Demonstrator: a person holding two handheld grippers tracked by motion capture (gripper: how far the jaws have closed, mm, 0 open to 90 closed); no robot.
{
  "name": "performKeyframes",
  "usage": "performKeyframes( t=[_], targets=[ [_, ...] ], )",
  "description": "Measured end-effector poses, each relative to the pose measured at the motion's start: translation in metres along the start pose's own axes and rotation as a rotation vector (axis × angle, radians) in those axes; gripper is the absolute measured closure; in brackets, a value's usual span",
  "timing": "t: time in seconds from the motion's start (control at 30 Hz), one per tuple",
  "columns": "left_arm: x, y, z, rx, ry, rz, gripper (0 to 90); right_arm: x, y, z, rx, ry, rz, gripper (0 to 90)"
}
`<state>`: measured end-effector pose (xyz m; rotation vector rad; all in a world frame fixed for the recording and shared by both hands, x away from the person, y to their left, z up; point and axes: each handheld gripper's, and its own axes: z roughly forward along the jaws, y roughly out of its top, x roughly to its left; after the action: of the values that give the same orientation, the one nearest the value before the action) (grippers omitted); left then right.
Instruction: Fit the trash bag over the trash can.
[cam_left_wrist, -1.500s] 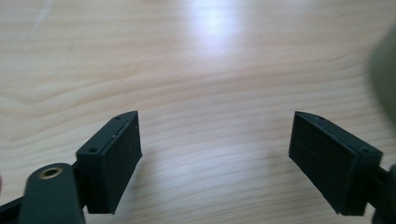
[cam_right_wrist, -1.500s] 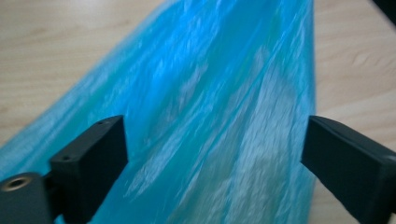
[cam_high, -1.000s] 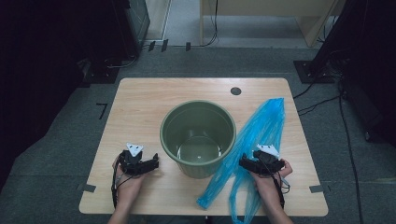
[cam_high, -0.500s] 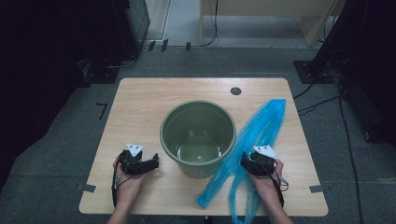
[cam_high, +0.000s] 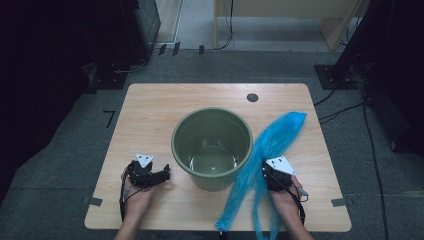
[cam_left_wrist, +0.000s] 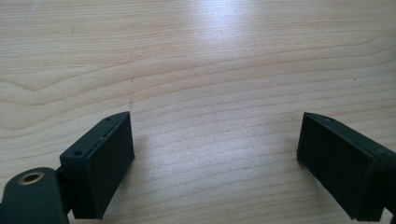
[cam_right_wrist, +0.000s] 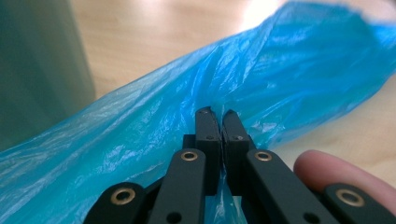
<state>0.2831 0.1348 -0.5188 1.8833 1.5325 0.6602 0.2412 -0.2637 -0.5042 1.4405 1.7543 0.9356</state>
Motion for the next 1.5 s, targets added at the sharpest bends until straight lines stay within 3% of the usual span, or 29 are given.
performKeyframes(
  t=[0.1, 0.27, 0.47, 0.57, 0.7, 0.73, 0.9, 1.13, 1.5],
  targets=[
    [0.000, 0.000, 0.000, 0.000, 0.000, 0.000, 10.6, -0.004, 0.008, -0.010, -0.077, 0.002, -0.010, 89.3],
    [0.000, 0.000, 0.000, 0.000, 0.000, 0.000, 10.6, -0.012, 0.017, -0.020, -0.122, 0.032, -0.024, 89.4],
    [0.000, 0.000, 0.000, 0.000, 0.000, 0.000, 10.5, -0.016, 0.030, -0.034, -0.211, 0.012, -0.066, 90.0],
    [0.000, 0.000, 0.000, 0.000, 0.000, 0.000, 10.6, -0.018, 0.034, -0.036, -0.214, 0.041, -0.067, 90.0],
    [0.000, 0.000, 0.000, 0.000, 0.000, 0.000, 10.6, -0.023, 0.040, -0.045, -0.271, 0.087, -0.087, 90.0],
    [0.000, 0.000, 0.000, 0.000, 0.000, 0.000, 10.6, -0.024, 0.042, -0.048, -0.282, 0.086, -0.105, 90.0],
    [0.000, 0.000, 0.000, 0.000, 0.000, 0.000, 10.6, -0.029, 0.051, -0.057, -0.309, 0.080, -0.102, 90.0],
    [0.000, 0.000, 0.000, 0.000, 0.002, -0.001, 10.6, -0.036, 0.067, -0.072, -0.356, 0.115, -0.106, 90.0],
    [-0.001, 0.000, 0.000, -0.001, 0.004, -0.002, 11.1, -0.030, 0.093, -0.097, -0.441, 0.149, -0.126, 90.0]
  ],
)
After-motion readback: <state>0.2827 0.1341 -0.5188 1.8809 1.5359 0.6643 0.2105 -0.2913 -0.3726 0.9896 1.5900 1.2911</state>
